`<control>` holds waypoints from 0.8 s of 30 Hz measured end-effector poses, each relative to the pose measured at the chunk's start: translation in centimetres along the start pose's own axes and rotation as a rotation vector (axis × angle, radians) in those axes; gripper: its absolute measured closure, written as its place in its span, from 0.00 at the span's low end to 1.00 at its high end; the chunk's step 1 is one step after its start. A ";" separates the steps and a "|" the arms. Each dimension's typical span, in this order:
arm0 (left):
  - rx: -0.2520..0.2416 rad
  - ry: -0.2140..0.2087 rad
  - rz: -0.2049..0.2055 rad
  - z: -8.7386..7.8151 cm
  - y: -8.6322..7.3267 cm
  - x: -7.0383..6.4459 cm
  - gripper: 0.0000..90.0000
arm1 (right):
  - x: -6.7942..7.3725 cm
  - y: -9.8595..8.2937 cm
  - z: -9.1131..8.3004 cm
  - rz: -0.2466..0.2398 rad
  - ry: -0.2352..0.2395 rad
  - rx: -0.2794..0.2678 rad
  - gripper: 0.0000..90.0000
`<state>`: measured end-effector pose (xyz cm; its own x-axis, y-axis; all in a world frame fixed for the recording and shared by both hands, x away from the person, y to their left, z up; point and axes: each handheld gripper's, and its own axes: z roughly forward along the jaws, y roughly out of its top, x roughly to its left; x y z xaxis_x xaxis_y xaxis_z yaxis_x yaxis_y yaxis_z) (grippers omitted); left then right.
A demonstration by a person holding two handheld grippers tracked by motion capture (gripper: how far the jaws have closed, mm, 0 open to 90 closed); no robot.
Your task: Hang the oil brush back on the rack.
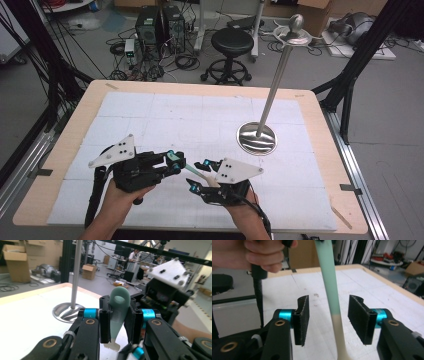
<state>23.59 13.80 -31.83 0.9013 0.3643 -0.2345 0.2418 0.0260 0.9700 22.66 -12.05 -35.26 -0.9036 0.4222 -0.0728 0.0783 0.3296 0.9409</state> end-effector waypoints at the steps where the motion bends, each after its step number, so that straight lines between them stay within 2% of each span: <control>1: 0.000 -0.001 -0.004 0.1 0.0 0.0 0.85 | -0.1 0.0 0.1 -0.005 -0.002 0.007 0.62; 2: 0.002 0.000 -0.005 0.1 0.1 0.0 0.85 | -0.1 0.0 0.2 -0.006 0.001 0.011 0.65; 3: 0.001 -0.001 -0.011 0.2 0.1 0.1 0.85 | 0.0 0.1 0.3 -0.017 -0.014 0.022 0.74; 4: 0.005 -0.001 -0.013 0.2 0.1 0.1 0.85 | 0.0 0.1 0.3 -0.024 -0.016 0.029 0.76; 10: 0.025 0.024 -0.023 0.1 0.1 0.2 0.85 | 0.2 0.1 0.5 -0.019 -0.041 0.033 0.79; 11: 0.028 0.029 -0.023 0.1 0.2 0.2 0.85 | 0.2 0.1 0.5 -0.021 -0.043 0.035 0.85; 14: 0.031 0.030 -0.033 0.1 0.2 0.3 0.85 | 0.2 0.1 0.5 -0.023 -0.044 0.034 0.89; 17: 0.034 0.018 -0.023 0.1 0.1 0.4 0.84 | 0.2 0.1 0.6 -0.028 -0.043 0.038 0.90; 19: 0.016 -0.007 -0.006 0.0 0.1 0.4 0.82 | 0.2 0.1 0.7 -0.044 -0.021 0.033 0.92; 21: -0.001 -0.033 0.019 -0.3 0.2 0.5 0.60 | 0.1 0.1 0.6 -0.031 0.046 0.018 0.92; 22: -0.001 -0.033 0.019 -0.3 0.2 0.5 0.57 | 0.1 0.1 0.6 -0.031 0.046 0.018 0.92; 23: -0.009 -0.065 0.023 -0.6 0.3 0.6 0.55 | -0.2 0.0 0.4 0.003 0.108 -0.002 0.92; 24: -0.009 -0.065 0.023 -0.6 0.3 0.6 0.54 | -0.2 0.0 0.4 0.003 0.108 -0.002 0.92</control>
<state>23.99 14.58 -31.62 0.9281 0.3034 -0.2157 0.2179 0.0269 0.9756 23.00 -11.76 -35.40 -0.9435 0.3295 -0.0343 0.0798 0.3265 0.9418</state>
